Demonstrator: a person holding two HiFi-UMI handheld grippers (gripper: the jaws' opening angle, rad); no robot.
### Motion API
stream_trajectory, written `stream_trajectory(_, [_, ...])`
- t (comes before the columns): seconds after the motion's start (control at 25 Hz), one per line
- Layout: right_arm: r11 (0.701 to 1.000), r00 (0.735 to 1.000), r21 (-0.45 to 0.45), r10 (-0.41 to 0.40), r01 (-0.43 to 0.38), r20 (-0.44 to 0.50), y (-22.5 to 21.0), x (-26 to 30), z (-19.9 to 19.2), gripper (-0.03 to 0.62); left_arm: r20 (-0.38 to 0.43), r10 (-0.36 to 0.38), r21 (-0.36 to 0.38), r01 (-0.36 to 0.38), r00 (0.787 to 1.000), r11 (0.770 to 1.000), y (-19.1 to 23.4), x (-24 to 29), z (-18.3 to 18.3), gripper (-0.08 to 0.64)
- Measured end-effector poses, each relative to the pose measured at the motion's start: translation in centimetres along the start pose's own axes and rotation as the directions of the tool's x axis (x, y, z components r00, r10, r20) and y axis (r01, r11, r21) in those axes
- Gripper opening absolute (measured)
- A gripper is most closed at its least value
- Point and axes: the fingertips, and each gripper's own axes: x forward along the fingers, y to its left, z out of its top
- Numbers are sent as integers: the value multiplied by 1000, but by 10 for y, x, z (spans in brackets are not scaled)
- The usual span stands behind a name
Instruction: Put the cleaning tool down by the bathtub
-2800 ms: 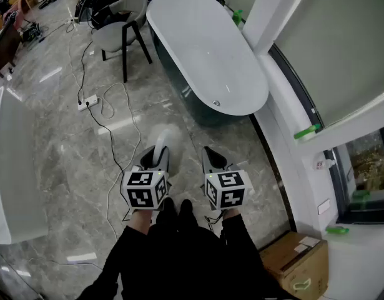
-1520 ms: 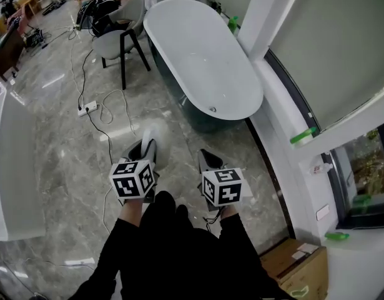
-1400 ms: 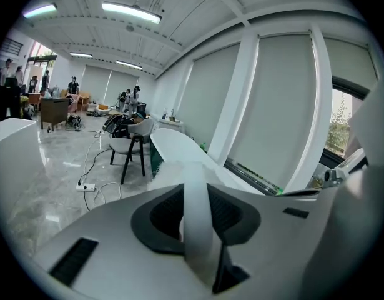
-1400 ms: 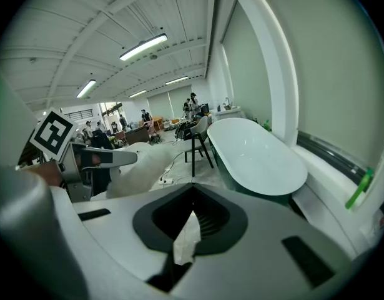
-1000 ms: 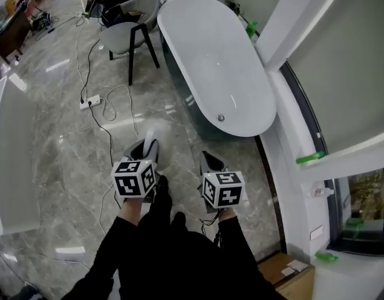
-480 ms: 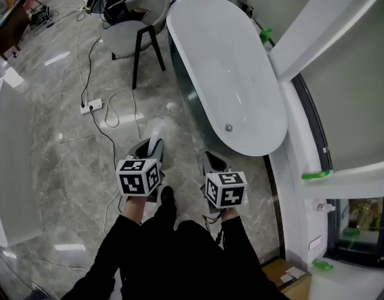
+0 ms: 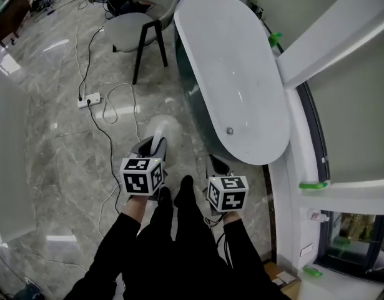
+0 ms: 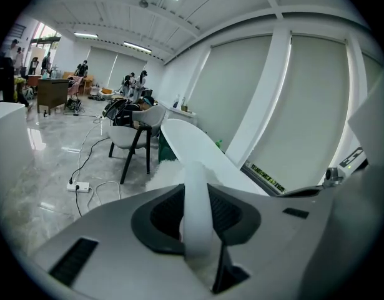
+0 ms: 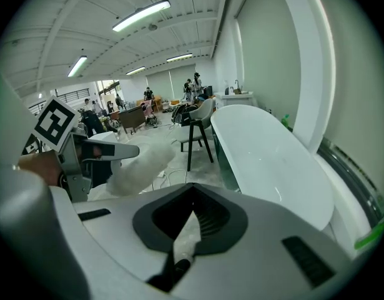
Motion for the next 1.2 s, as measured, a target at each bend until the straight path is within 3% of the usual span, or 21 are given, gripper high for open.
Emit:
stream_trajectory(0.56, [997,997,-27,69,-71,-46,-22,93,-7,0,-32,38,-31,-38,999,999,39,75,-25,100])
stream_trajectory(0.92, [992,987,-30,121,-125,-108,-36,180,-39,0,-49,74,-67,-77,996,995,79,144,-53,100])
stream_trajectory(1.2, [987,978,-35,150,-156,-142,-53,253,-68,0,-76,74,-48,-78,994,996,102,209,-87,100])
